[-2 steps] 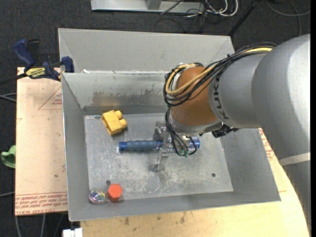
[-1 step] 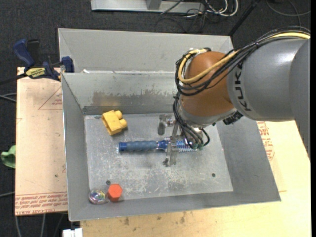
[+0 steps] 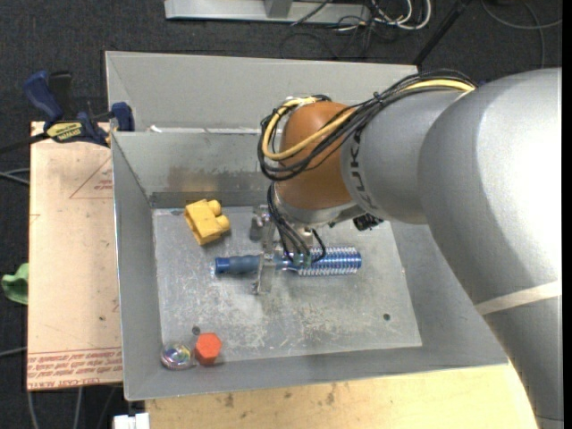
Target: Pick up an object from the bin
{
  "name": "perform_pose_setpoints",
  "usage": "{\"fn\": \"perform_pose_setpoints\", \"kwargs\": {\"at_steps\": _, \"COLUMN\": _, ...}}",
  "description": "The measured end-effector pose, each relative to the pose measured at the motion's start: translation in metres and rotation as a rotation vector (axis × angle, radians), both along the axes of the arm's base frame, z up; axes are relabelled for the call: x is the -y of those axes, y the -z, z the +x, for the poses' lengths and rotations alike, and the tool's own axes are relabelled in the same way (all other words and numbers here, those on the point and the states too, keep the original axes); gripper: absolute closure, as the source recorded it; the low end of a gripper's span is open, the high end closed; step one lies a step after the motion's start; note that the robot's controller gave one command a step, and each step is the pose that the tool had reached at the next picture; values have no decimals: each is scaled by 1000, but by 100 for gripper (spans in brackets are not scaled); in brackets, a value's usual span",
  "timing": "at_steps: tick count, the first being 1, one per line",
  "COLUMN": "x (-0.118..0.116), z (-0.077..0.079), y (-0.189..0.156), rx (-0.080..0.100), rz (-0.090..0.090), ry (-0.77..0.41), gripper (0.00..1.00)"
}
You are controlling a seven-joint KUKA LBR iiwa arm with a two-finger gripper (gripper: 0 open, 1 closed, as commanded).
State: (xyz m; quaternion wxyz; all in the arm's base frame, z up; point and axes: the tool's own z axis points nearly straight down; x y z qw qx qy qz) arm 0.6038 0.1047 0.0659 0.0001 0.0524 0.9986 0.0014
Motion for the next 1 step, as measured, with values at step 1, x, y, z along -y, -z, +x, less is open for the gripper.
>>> {"fn": "perform_pose_setpoints", "kwargs": {"at_steps": 1, "x": 2, "z": 1, "y": -5, "rx": 2, "rz": -1, "ry": 3, "gripper": 100}}
